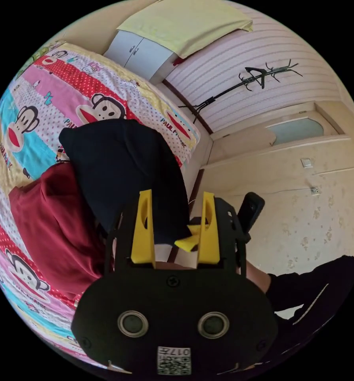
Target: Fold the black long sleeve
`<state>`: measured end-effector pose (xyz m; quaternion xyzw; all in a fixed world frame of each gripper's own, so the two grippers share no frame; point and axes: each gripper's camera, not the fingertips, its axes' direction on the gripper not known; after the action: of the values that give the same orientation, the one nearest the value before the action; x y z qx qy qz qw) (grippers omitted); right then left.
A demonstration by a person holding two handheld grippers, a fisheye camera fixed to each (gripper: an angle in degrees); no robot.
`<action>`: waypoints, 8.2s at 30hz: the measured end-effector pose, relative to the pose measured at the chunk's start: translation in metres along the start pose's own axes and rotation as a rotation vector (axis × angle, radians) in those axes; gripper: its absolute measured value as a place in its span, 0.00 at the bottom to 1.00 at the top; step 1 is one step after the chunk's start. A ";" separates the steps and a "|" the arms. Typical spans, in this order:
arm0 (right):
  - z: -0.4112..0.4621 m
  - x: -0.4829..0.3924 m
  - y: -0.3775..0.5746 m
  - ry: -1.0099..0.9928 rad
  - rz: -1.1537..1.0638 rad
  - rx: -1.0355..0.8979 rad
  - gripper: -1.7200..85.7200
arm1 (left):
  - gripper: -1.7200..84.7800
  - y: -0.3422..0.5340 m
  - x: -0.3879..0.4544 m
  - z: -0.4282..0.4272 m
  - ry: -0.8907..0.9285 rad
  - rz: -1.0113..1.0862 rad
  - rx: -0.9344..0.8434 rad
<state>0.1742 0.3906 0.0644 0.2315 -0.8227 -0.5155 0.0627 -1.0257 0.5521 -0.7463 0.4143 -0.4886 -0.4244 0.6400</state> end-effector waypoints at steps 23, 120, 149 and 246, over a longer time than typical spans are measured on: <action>0.020 -0.249 -0.068 -0.552 -0.472 0.214 0.06 | 0.02 0.141 -0.078 -0.404 0.577 0.247 0.694; 0.681 -0.174 0.147 -0.372 -0.534 -0.255 0.20 | 0.02 0.278 -0.035 -0.993 0.155 0.568 1.410; 0.730 -0.268 0.228 -0.719 -0.940 -0.165 0.10 | 0.03 0.338 0.032 -1.056 0.255 0.762 1.424; 0.665 -0.002 -0.172 0.090 -0.450 -0.248 0.15 | 0.14 0.436 -0.297 -0.960 -0.200 -0.232 1.122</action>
<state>0.0031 0.8745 -0.3926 0.4220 -0.6773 -0.6025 0.0107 -0.0757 1.0738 -0.5883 0.6987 -0.6484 -0.2048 0.2226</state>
